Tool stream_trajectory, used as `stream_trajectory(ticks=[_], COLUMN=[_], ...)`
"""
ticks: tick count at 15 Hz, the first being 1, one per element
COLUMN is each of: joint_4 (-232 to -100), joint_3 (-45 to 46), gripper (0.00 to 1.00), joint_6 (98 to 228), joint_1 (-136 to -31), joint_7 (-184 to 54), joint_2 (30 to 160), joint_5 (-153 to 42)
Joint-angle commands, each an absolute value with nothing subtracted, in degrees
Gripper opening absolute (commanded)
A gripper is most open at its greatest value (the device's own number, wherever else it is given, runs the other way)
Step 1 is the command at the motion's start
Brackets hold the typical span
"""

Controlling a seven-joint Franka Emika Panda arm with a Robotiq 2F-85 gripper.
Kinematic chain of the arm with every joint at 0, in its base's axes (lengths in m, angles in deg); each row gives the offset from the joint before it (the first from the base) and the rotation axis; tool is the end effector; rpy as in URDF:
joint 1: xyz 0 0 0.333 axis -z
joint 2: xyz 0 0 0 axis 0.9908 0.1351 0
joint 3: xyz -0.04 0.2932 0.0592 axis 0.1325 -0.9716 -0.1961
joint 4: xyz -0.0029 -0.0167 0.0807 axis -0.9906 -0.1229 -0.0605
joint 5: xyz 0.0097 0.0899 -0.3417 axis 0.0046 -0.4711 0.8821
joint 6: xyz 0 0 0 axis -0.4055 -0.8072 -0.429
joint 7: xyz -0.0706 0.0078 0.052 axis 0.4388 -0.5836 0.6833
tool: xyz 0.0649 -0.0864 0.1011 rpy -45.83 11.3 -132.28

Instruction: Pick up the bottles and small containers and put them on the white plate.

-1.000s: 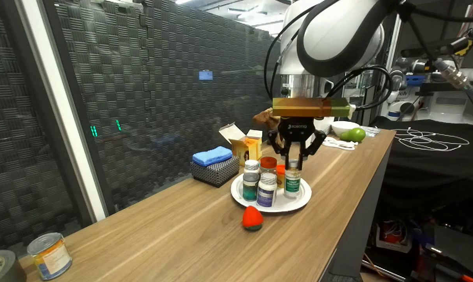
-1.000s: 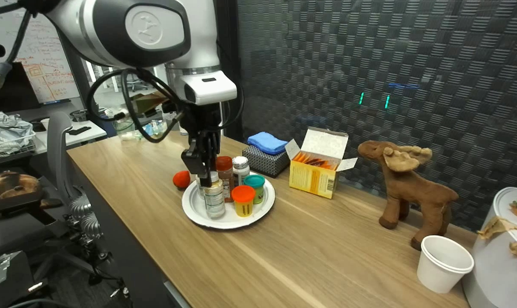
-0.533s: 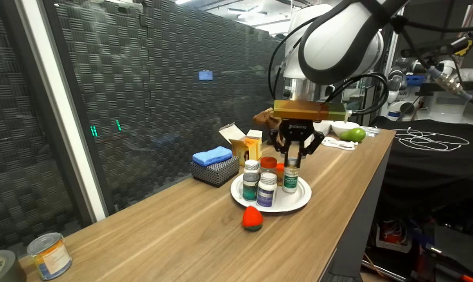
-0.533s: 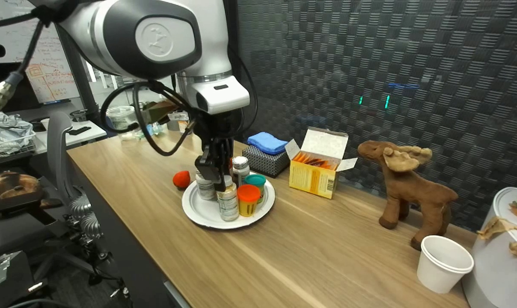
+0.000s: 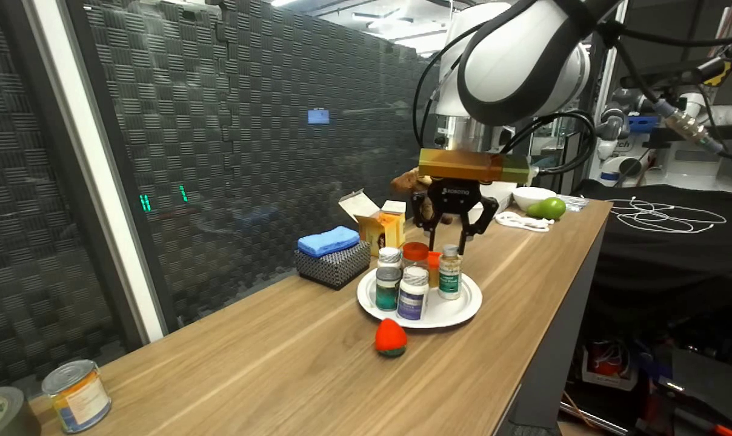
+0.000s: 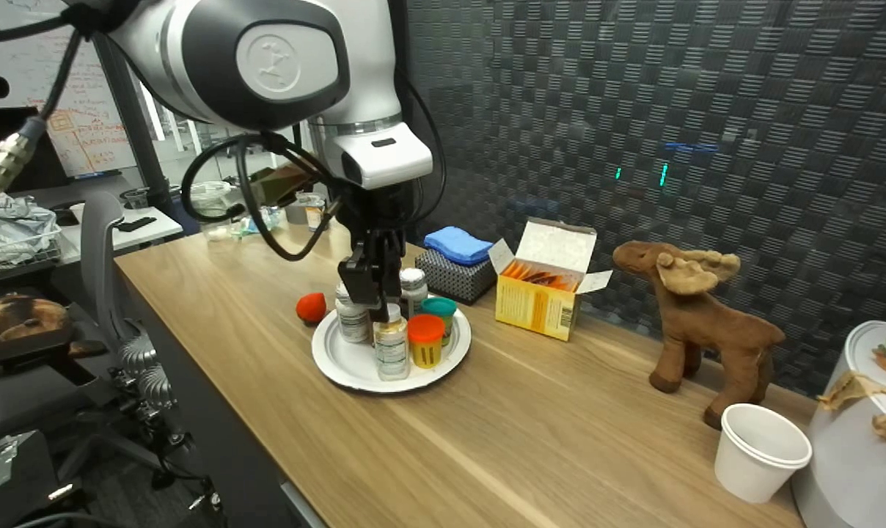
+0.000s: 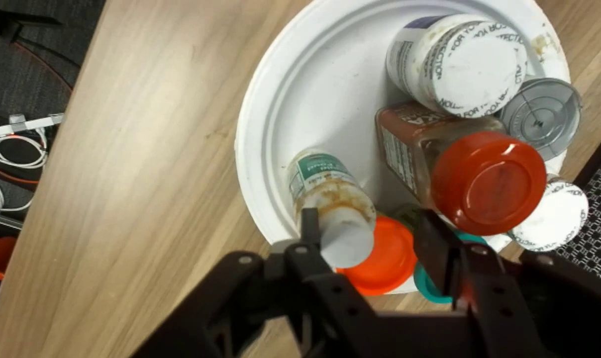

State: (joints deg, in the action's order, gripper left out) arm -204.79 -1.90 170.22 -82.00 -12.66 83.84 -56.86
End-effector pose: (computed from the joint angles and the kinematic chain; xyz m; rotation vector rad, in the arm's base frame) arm 0.5066 -0.0173 0.2943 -2.7245 1.5029 -0.1406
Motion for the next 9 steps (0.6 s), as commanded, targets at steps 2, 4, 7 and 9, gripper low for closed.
stream_trajectory(ticks=[2, 4, 7, 9], joint_4=[-206.95, -207.72, -207.70, -207.02], joint_3=[-2.51, -3.57, -7.15, -10.07], gripper=[0.92, 1.00, 1.00, 1.00], joint_6=[167.06, 164.65, 161.46, 160.10], joint_1=[-83.78, -84.64, -85.44, -86.12], joint_7=[-10.68, -8.91, -6.75, -7.14], joint_2=[77.30, 73.53, 68.10, 65.86], joint_5=[-53.96, -49.93, -45.42, -44.48])
